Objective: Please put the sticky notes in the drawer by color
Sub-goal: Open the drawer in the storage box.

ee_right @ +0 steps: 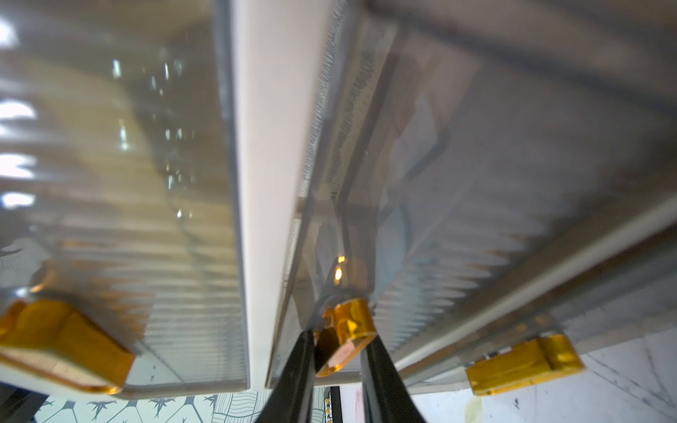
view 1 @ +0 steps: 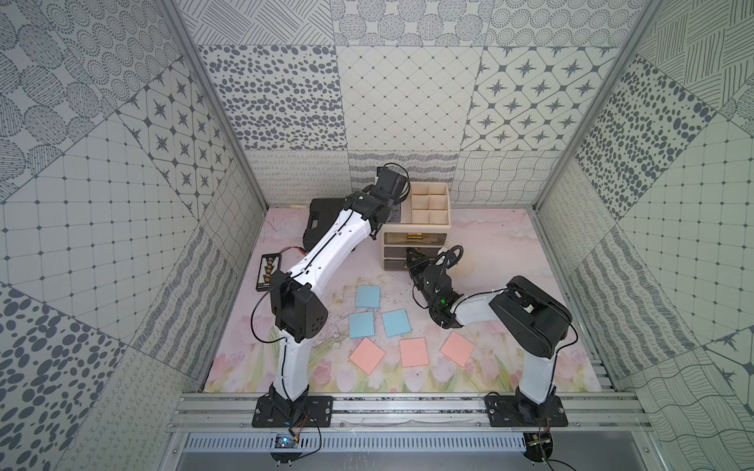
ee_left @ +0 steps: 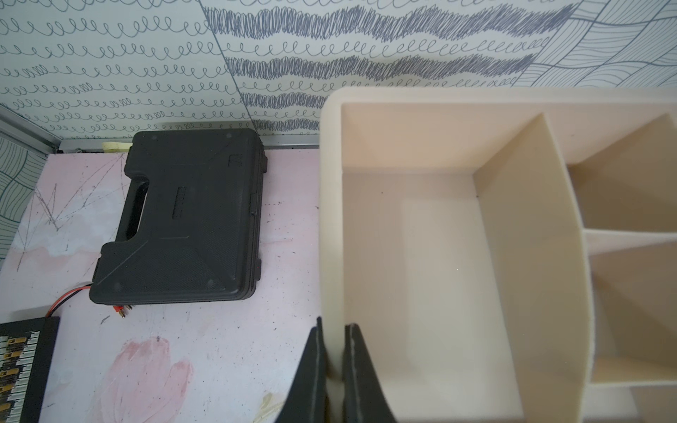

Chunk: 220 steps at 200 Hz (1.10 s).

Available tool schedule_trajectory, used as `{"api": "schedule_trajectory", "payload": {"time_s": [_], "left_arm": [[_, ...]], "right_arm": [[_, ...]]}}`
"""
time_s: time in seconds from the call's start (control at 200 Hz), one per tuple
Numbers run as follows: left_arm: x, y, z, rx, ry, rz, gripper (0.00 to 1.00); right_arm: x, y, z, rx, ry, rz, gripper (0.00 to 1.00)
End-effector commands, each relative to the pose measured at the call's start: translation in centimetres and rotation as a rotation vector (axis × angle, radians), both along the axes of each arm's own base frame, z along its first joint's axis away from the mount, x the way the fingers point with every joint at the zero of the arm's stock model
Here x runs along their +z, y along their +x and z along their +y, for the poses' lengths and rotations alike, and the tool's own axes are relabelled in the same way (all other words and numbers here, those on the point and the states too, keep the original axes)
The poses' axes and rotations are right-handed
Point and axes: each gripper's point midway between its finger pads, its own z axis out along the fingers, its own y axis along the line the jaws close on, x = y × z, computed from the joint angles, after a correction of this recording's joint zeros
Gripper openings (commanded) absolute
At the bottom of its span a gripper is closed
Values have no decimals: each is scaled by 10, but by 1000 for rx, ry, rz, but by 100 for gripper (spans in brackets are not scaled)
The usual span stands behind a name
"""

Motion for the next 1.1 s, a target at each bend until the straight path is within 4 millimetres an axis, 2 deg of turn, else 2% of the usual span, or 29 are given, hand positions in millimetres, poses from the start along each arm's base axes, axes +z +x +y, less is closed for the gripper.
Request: {"api": "schedule_trajectory", "payload": {"time_s": [0.0,0.26,0.385,0.81,1.096], "left_arm": [[-12,-19,-16,-95,-15,81,0],[-13,-19,-18,-92,-29,85,0],[-13,-19,-17,-86,-29,86,0],[-14,-19,-16,-78,-25,87,0],[-12,-21,-17,-74,-20,83,0]], "right_arm": [[-20,5,-8,-49,-98,43,20],[-29,-3,-13,-74,-100,84,4],[-28,-7,-11,-73,-99,89,0],[-15,-20,-3,-50,-104,61,0],[-22,-29,3,-21,-86,71,0]]}}
